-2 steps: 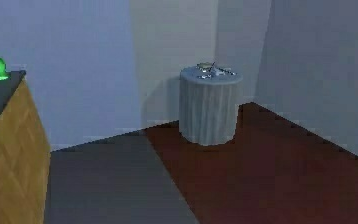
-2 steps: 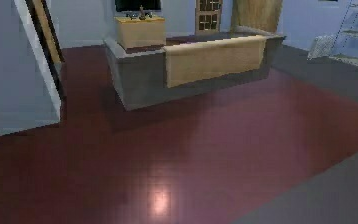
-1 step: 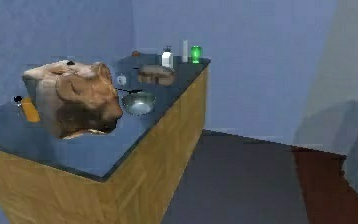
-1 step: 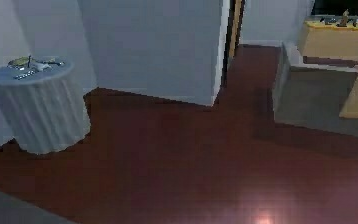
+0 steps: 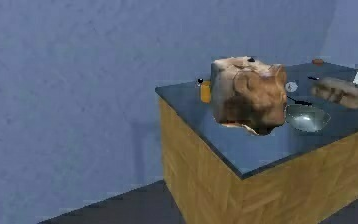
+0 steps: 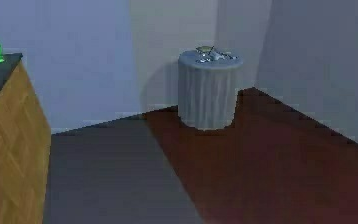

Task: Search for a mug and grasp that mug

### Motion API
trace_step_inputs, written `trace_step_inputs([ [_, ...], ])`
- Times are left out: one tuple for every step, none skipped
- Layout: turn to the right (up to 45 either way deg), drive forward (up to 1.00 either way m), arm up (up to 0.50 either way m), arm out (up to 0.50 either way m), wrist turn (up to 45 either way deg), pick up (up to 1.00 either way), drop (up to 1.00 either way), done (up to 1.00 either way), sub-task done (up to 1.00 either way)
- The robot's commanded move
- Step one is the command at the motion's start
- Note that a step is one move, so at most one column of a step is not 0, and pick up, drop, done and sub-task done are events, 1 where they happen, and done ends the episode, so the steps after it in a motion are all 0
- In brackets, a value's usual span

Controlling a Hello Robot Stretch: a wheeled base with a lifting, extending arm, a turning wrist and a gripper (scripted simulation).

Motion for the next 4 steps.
trace_step_inputs([
  [-45.0,0.00,0.00,0.00,0.0,0.00,0.00,0.00,0.00],
  [-33.0,0.00,0.00,0.00,0.0,0.00,0.00,0.00,0.00],
  [-3.0,0.00,0.00,0.00,0.0,0.00,0.00,0.00,0.00],
  [45.0,0.00,0.00,0.00,0.0,0.00,0.00,0.00,0.00],
])
